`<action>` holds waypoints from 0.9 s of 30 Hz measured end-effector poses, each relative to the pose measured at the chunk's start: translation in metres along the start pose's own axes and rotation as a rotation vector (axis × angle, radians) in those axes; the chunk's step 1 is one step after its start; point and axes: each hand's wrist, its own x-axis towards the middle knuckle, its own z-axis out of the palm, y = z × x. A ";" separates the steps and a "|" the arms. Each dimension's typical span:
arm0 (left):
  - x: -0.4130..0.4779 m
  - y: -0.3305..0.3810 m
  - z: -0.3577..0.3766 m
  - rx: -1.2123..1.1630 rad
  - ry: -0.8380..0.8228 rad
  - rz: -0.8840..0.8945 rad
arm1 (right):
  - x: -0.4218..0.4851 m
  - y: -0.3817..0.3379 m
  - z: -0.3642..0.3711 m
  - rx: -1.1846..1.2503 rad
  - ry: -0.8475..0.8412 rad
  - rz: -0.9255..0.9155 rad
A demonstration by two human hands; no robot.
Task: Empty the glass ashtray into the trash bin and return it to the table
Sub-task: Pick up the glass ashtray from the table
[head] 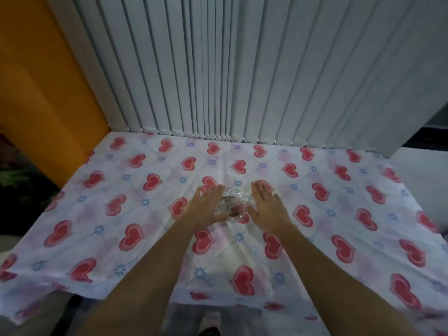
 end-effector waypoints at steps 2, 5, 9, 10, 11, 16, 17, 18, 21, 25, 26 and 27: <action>0.008 -0.004 0.008 0.034 -0.041 0.001 | 0.004 0.004 0.008 0.018 -0.083 -0.022; 0.019 -0.012 0.028 0.031 -0.084 -0.039 | 0.009 0.014 0.026 0.040 -0.147 -0.084; 0.030 -0.024 0.042 -0.048 -0.063 -0.033 | 0.021 0.019 0.039 0.099 -0.150 -0.097; 0.033 -0.027 0.045 -0.077 -0.057 -0.016 | 0.024 0.019 0.042 0.108 -0.144 -0.102; 0.036 -0.029 0.046 -0.093 -0.058 0.003 | 0.027 0.018 0.045 0.122 -0.138 -0.104; 0.043 -0.036 0.053 -0.155 0.011 0.077 | 0.034 0.016 0.058 0.193 -0.087 -0.060; 0.043 -0.037 0.053 -0.161 0.029 0.083 | 0.035 0.016 0.060 0.207 -0.074 -0.036; 0.042 -0.037 0.053 -0.166 0.057 0.093 | 0.035 0.016 0.061 0.220 -0.059 -0.021; 0.042 -0.037 0.050 -0.171 0.086 0.114 | 0.034 0.012 0.061 0.252 -0.027 0.026; 0.044 -0.037 0.044 -0.185 0.077 0.089 | 0.029 0.005 0.057 0.336 0.009 0.087; 0.045 -0.037 0.040 -0.182 0.089 0.089 | 0.028 0.003 0.054 0.370 0.030 0.098; 0.045 -0.036 0.033 -0.176 0.105 0.090 | 0.029 0.001 0.048 0.404 0.052 0.106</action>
